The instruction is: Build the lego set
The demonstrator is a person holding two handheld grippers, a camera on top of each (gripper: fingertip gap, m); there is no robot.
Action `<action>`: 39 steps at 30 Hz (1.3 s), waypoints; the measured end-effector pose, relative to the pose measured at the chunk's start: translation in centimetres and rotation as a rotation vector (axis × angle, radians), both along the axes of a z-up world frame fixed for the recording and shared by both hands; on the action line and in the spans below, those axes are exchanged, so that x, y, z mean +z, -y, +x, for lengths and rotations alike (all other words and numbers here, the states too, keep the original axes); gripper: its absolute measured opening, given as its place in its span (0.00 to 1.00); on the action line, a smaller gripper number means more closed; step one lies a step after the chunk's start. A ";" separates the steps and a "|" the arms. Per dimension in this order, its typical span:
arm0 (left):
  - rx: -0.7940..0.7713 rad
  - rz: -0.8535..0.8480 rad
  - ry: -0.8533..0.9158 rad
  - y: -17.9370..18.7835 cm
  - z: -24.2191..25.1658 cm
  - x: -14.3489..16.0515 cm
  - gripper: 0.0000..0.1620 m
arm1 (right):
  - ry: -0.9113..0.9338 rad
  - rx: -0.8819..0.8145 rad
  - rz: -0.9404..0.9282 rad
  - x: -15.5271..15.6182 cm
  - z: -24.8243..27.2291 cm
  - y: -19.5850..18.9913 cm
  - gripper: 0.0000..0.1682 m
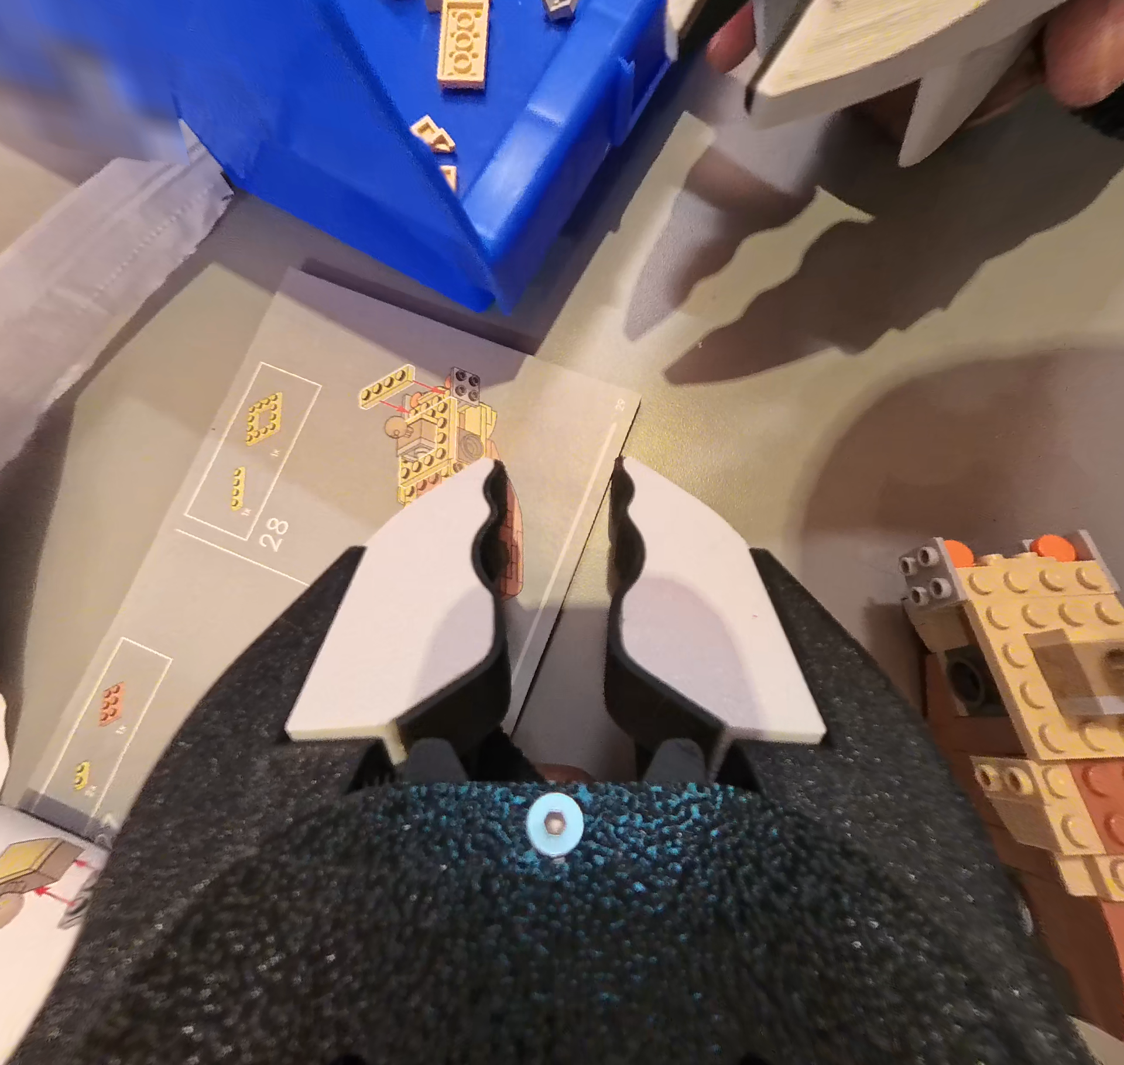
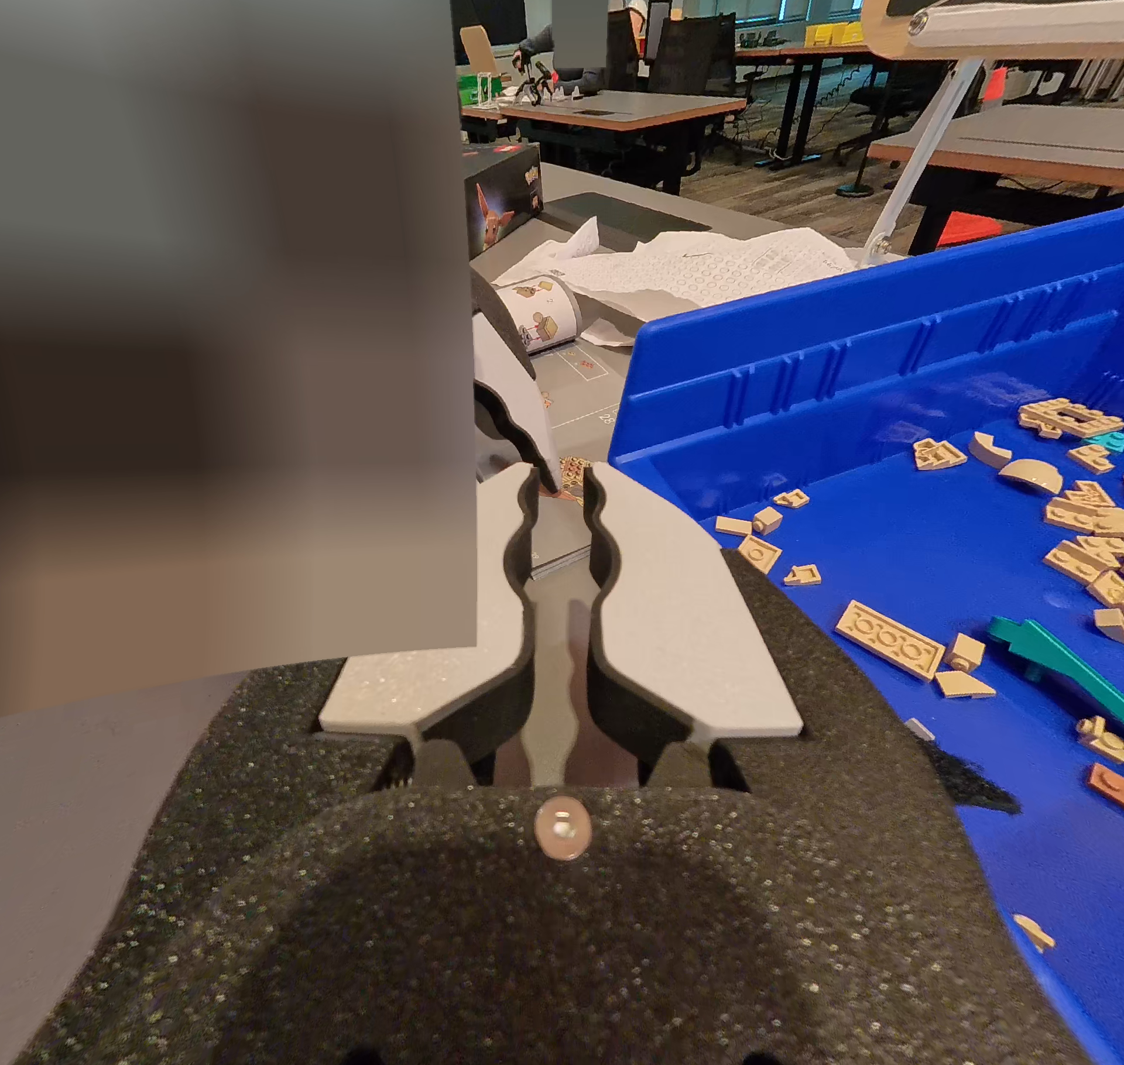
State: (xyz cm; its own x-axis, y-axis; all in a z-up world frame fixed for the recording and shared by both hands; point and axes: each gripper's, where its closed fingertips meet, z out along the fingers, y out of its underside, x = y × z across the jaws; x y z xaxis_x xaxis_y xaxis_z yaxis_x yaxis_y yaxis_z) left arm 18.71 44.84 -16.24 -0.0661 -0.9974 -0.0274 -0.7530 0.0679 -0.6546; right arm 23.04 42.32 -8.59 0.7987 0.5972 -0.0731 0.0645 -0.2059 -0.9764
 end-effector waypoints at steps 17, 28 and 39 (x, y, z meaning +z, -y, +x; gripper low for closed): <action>0.044 -0.139 0.034 0.0 0.0 0.7 0.20 | 0.002 0.005 -0.001 0.0 -0.1 0.0 0.08; 0.031 -0.146 0.011 0.2 -0.2 0.2 0.20 | 0.004 0.007 -0.002 0.0 -0.1 0.0 0.08; 0.031 -0.110 -0.001 0.0 -0.2 0.0 0.19 | 0.003 0.007 -0.002 -0.1 -0.1 0.0 0.08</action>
